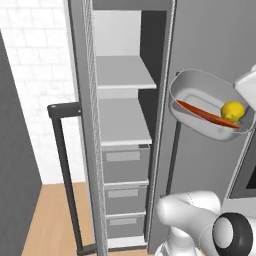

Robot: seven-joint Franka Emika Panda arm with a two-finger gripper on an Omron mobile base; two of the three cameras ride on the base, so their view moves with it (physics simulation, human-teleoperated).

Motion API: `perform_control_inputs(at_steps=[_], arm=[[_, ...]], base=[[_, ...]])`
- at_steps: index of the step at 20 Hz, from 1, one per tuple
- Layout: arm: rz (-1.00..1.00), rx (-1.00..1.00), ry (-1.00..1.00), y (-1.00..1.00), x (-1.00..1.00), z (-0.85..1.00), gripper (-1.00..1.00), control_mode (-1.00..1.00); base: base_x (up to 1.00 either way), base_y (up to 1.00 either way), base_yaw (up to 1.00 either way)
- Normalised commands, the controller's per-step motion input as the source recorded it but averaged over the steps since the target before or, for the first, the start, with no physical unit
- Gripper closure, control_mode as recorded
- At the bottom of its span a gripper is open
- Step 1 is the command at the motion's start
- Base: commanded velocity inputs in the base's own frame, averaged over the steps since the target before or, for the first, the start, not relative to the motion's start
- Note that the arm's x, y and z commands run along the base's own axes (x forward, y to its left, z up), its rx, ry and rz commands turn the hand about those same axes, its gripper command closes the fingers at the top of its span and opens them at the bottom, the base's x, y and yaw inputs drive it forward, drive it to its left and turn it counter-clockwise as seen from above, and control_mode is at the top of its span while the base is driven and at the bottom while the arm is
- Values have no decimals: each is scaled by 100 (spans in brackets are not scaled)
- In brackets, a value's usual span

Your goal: Take the meat container that has the chicken drumstick and place it on the second highest rack of the freezer. Then take the vegetable container that has the carrot and lemon and place it on the highest rack of the freezer.

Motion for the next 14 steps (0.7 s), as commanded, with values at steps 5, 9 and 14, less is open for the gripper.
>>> perform_control_inputs(at_steps=[5, 9, 14], arm=[[0, 0, 0, 0, 0, 0, 100, 100], [0, 0, 0, 0, 0, 0, 100, 100], [0, 0, 0, 0, 0, 0, 100, 100]], base=[[63, 21, -5], [-6, 43, 0], [-21, 44, -1]])
